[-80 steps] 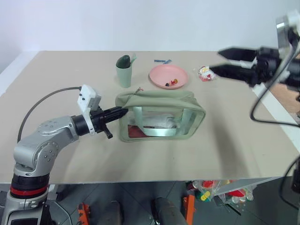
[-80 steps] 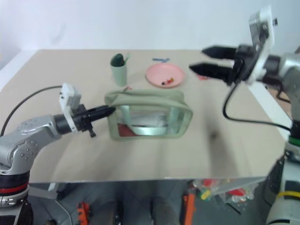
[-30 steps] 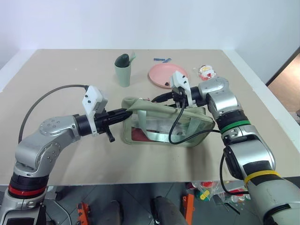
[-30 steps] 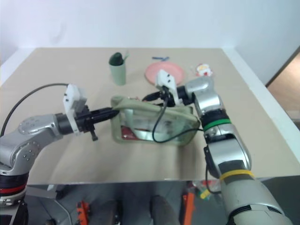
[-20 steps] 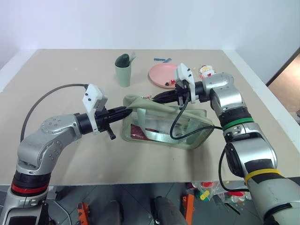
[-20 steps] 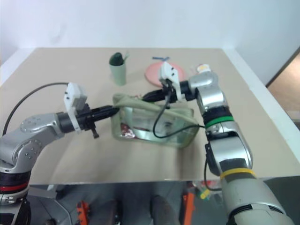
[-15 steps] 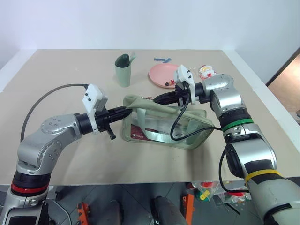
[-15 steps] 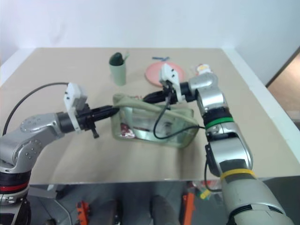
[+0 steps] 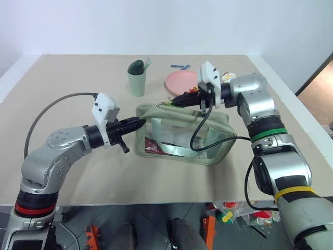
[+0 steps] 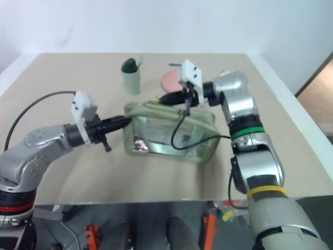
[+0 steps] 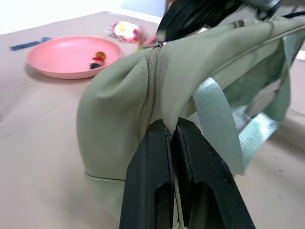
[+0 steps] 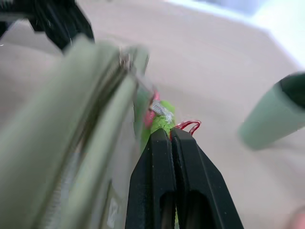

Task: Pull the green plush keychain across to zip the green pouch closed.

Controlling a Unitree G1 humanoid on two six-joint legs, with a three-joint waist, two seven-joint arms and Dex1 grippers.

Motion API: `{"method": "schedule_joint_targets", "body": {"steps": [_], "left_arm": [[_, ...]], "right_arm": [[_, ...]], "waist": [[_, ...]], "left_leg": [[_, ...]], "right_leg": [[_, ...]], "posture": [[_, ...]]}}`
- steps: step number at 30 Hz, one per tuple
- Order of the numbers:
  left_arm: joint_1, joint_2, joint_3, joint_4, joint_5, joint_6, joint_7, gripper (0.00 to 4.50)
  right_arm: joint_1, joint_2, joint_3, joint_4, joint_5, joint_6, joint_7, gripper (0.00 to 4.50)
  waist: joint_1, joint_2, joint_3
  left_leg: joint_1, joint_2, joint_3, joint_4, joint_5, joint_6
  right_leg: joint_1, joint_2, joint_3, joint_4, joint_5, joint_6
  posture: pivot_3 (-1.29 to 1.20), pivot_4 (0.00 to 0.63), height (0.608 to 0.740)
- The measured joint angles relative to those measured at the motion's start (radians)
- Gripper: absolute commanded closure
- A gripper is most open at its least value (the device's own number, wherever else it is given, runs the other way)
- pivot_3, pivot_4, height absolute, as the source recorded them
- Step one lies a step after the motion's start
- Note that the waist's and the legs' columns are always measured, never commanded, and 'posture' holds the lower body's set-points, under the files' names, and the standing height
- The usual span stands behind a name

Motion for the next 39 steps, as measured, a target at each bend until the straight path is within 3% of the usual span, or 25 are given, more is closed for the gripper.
{"method": "schedule_joint_targets", "body": {"steps": [13,23,28,33,39], "left_arm": [[-0.061,-0.081,-0.004,0.067,0.105,-0.096,0.088,4.5],[-0.097,-0.102,-0.014,0.147,0.208,-0.222,0.115,4.5],[-0.074,-0.112,-0.015,0.17,0.242,-0.247,0.137,4.5],[-0.05,-0.117,0.011,0.198,0.255,-0.263,0.161,4.5],[-0.051,-0.117,0.009,0.202,0.256,-0.263,0.152,4.5]], "right_arm": [[-0.025,-0.036,-0.036,-0.094,-0.001,-0.118,-0.175,4.49],[-0.042,-0.094,-0.037,-0.076,-0.063,-0.219,-0.367,4.49],[0.031,-0.151,-0.047,-0.085,-0.091,-0.219,-0.461,4.49],[0.198,-0.243,-0.074,-0.097,-0.173,-0.172,-0.631,4.49],[0.275,-0.243,-0.073,-0.122,-0.215,-0.132,-0.725,4.49]], "waist": [[0.001,0.0,0.0],[0.001,0.0,0.0],[0.003,0.0,0.0],[0.013,0.0,0.0],[0.011,0.0,0.0]], "left_leg": [[0.0,-0.001,0.001,0.0,0.0,0.0],[-0.009,0.0,0.003,-0.001,0.0,-0.001],[-0.011,-0.002,0.003,-0.001,0.0,-0.001],[-0.011,-0.003,0.006,-0.001,0.0,-0.001],[-0.01,-0.003,0.006,-0.001,0.003,-0.001]], "right_leg": [[0.0,-0.001,0.0,0.0,0.0,0.0],[-0.01,-0.001,0.003,0.0,0.001,0.0],[-0.012,-0.004,0.002,0.0,0.001,0.0],[-0.012,-0.006,0.003,0.0,0.001,0.002],[-0.011,-0.003,0.005,0.0,0.003,0.003]], "posture": [[0.0,0.15,0.74],[0.0,0.15,0.74],[0.0,0.15,0.74],[0.0,0.15,0.74],[0.0,0.15,0.74]]}}
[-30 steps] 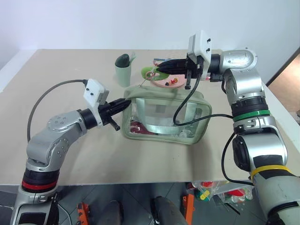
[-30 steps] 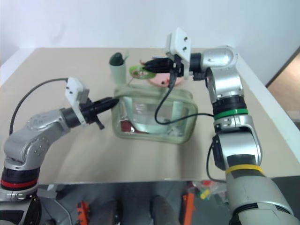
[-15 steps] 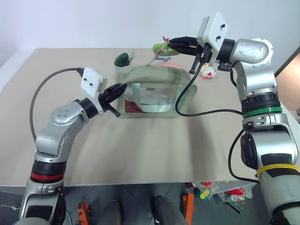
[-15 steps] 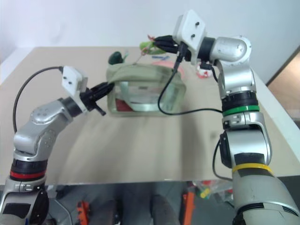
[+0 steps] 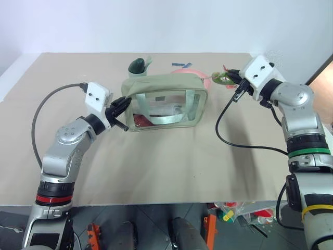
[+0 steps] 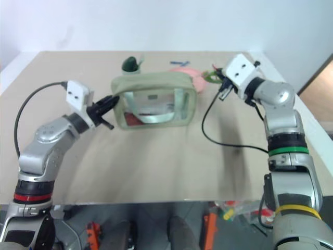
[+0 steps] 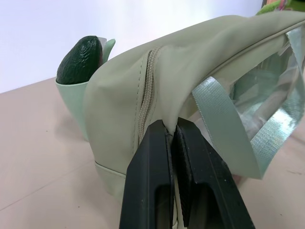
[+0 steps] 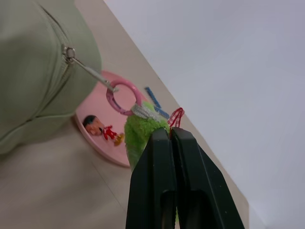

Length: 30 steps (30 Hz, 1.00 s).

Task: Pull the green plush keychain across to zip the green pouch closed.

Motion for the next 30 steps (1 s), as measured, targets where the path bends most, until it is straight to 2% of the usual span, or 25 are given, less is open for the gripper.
{"method": "schedule_joint_targets", "body": {"steps": [5,9,18,19,20,21,22,23,24,30], "left_arm": [[-0.002,0.0,0.0,0.008,0.006,0.0,0.001,4.5],[-0.015,-0.005,-0.001,0.02,0.018,0.001,0.002,4.5],[-0.021,-0.006,0.0,0.027,0.014,0.024,0.0,4.5],[-0.019,-0.006,0.003,0.024,0.008,0.031,0.001,4.5],[-0.014,-0.007,0.006,0.017,-0.002,0.037,0.001,4.14],[-0.009,-0.007,0.01,0.01,-0.01,0.048,0.001,3.67],[-0.006,-0.006,0.015,0.007,-0.02,0.061,0.0,3.38],[-0.004,-0.006,0.018,0.007,-0.031,0.077,-0.002,3.31],[-0.004,-0.006,0.027,0.007,-0.051,0.097,-0.007,2.73],[-0.009,0.057,0.091,-0.007,-0.142,0.173,-0.06,0.77]], "right_arm": [[0.133,0.07,0.004,-0.061,0.002,0.067,-0.034,4.49],[0.225,0.168,0.091,-0.06,-0.036,0.063,-0.041,4.49],[0.182,0.186,0.087,0.02,-0.029,0.016,-0.061,4.49],[0.176,0.188,0.07,0.019,-0.008,0.029,-0.052,3.96],[0.168,0.191,0.041,0.017,0.029,0.051,-0.04,3.96],[0.162,0.191,0.014,0.009,0.063,0.069,-0.026,3.52],[0.163,0.19,-0.012,-0.009,0.098,0.087,-0.007,3.13],[0.165,0.188,-0.028,-0.029,0.13,0.108,0.012,3.12],[0.169,0.183,-0.053,-0.064,0.172,0.14,0.042,2.59],[0.222,0.104,-0.16,-0.252,0.364,0.341,0.165,0.65]], "waist": [[-0.002,-0.001,-0.001],[-0.008,0.0,0.0],[-0.013,0.0,0.0],[-0.012,0.0,0.0],[-0.013,0.0,0.0],[-0.012,0.0,0.0],[-0.012,0.0,0.0],[-0.012,0.0,0.0],[-0.012,0.0,0.0],[-0.012,0.0,0.0]], "left_leg": [[0.001,0.002,0.0,0.001,0.0,0.0],[0.001,0.002,0.0,0.001,0.003,-0.001],[0.002,0.002,0.0,0.002,0.009,-0.001],[0.002,0.002,0.0,0.002,0.009,-0.001],[0.002,0.002,0.0,0.002,0.01,0.0],[0.002,0.002,0.0,0.002,0.01,0.0],[0.002,0.002,0.0,0.002,0.01,0.0],[0.002,0.002,0.0,0.002,0.01,0.0],[0.002,0.002,0.0,0.002,0.01,0.0],[0.001,0.002,-0.001,0.001,0.01,0.0]], "right_leg": [[0.001,0.002,0.001,0.0,0.001,0.0],[0.001,0.003,0.001,0.0,0.004,0.0],[0.002,0.004,0.002,0.0,0.007,0.006],[0.002,0.004,0.002,0.0,0.007,0.007],[0.002,0.004,0.002,0.0,0.008,0.007],[0.002,0.004,0.002,0.0,0.008,0.007],[0.002,0.004,0.002,0.0,0.008,0.007],[0.002,0.004,0.002,0.0,0.008,0.007],[0.002,0.004,0.001,0.0,0.008,0.007],[0.002,0.004,0.001,-0.001,0.007,0.007]], "posture": [[0.0,0.15,0.74],[0.0,0.15,0.74],[0.0,0.15,0.74],[0.0,0.15,0.74],[0.0,0.15,0.74],[0.0,0.15,0.74],[0.0,0.15,0.74],[0.0,0.15,0.74],[0.0,0.15,0.74],[0.0,0.15,0.74]]}}
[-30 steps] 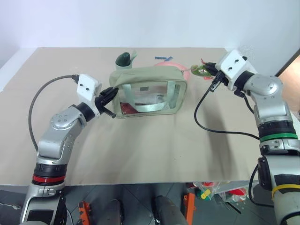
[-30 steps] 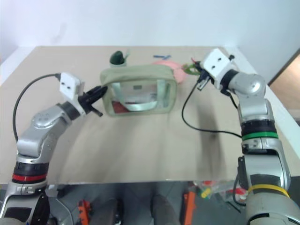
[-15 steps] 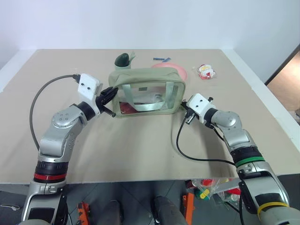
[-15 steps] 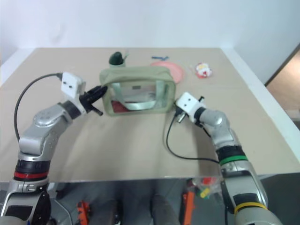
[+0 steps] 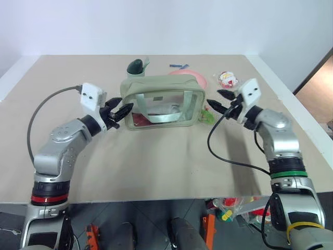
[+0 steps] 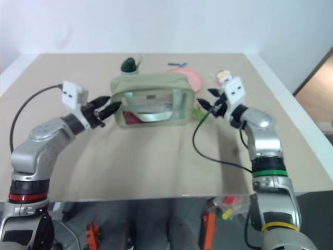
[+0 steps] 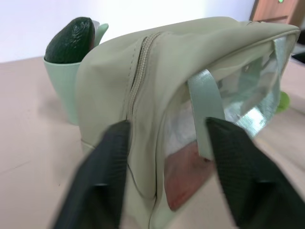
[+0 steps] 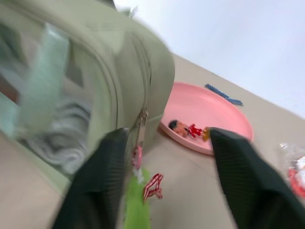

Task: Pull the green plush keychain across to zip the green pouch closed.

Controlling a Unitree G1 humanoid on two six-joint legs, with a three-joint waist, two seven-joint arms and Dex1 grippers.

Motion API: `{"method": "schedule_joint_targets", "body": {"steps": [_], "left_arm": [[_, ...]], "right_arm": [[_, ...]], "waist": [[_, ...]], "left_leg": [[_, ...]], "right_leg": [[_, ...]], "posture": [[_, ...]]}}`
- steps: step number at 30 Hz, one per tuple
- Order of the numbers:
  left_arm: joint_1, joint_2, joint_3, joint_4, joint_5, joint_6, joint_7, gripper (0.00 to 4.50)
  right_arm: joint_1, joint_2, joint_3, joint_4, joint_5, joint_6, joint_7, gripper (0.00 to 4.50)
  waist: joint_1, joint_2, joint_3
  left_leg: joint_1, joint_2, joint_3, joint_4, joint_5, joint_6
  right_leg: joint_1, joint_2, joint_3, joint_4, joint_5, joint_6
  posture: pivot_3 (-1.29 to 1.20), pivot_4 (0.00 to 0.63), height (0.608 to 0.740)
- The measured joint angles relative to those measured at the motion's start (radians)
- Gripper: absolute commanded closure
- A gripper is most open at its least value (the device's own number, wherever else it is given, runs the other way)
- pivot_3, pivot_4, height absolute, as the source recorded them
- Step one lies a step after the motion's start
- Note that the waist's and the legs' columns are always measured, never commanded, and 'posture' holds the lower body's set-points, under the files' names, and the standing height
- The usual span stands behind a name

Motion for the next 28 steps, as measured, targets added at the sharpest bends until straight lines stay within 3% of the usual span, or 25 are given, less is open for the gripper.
{"method": "schedule_joint_targets", "body": {"steps": [2,3,9,14,20,28], "left_arm": [[-0.011,0.022,0.016,0.0,-0.024,0.016,-0.018,0.17],[-0.02,0.029,0.027,0.0,-0.04,0.026,-0.028,0.08],[-0.007,0.115,0.091,-0.087,-0.174,0.118,-0.092,0.08],[0.191,0.152,0.149,-0.224,-0.191,0.129,-0.071,0.08],[0.359,0.008,0.082,-0.297,-0.007,-0.041,0.089,0.08],[0.517,-0.158,-0.044,-0.293,0.164,-0.209,0.21,0.08]], "right_arm": [[0.021,-0.028,-0.023,-0.045,0.047,0.064,0.031,0.04],[0.032,-0.036,-0.041,-0.077,0.082,0.107,0.046,0.01],[0.149,-0.116,-0.093,-0.343,0.28,0.368,0.109,0.01],[0.325,-0.105,-0.097,-0.587,0.326,0.466,0.027,0.01],[0.491,0.062,-0.062,-0.728,0.202,0.33,-0.177,0.01],[0.681,0.202,0.006,-0.672,0.019,-0.005,-0.26,0.01]], "waist": [[0.0,0.0,0.0],[0.0,0.0,0.0],[-0.002,0.0,0.0],[-0.003,0.0,0.0],[0.002,-0.001,-0.001],[0.001,-0.004,-0.008]], "left_leg": [[0.0,0.0,0.0,0.0,0.0,0.0],[0.0,0.0,0.0,0.0,0.0,0.0],[0.0,0.001,0.0,-0.001,0.0,0.0],[0.001,0.001,0.0,-0.002,0.0,0.0],[0.001,0.0,0.002,0.001,0.001,0.001],[0.004,0.0,0.004,0.002,0.002,0.002]], "right_leg": [[0.0,0.0,0.0,0.0,0.0,0.0],[0.0,0.0,0.0,0.0,0.0,0.0],[0.0,0.0,0.0,0.0,-0.001,0.0],[-0.001,0.001,0.0,0.0,-0.002,-0.001],[0.001,-0.001,0.002,-0.001,-0.001,-0.004],[0.003,-0.001,0.004,-0.002,-0.001,-0.006]], "posture": [[0.0,0.15,0.74],[0.0,0.15,0.74],[0.0,0.15,0.74],[0.0,0.15,0.74],[0.0,0.15,0.74],[0.0,0.15,0.74]]}}
